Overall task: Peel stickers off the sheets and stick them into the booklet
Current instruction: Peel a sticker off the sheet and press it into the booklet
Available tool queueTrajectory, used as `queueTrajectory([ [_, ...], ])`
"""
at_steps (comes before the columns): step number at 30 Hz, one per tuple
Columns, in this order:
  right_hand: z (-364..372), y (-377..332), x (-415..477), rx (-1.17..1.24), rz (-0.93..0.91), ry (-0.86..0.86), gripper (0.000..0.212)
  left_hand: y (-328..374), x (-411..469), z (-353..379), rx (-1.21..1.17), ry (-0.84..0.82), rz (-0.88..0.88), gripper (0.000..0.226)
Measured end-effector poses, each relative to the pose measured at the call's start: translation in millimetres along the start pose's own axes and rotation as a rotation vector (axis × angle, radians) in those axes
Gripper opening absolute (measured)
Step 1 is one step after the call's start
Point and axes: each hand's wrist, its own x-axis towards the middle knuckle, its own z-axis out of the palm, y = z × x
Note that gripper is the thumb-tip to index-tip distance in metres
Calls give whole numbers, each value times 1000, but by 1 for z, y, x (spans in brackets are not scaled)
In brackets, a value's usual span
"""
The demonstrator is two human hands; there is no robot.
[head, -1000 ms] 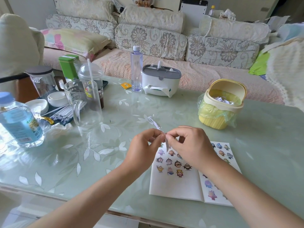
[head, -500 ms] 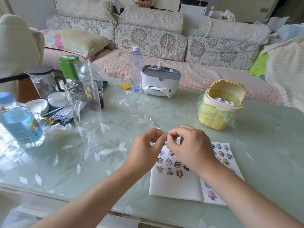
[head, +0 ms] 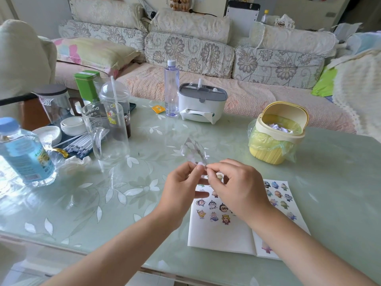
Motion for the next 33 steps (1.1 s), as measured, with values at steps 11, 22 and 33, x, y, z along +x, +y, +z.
queueTrajectory([
  [11, -12, -6, 5, -16, 172, -139, 10, -9, 8, -6, 297, 41, 154, 17],
  [22, -14, -7, 5, 59, 313, -162, 12, -7, 5, 1, 351, 58, 171, 16],
  [33, -21, -7, 15, 527, 632, -286, 12, -4, 6, -3, 320, 50, 204, 19],
])
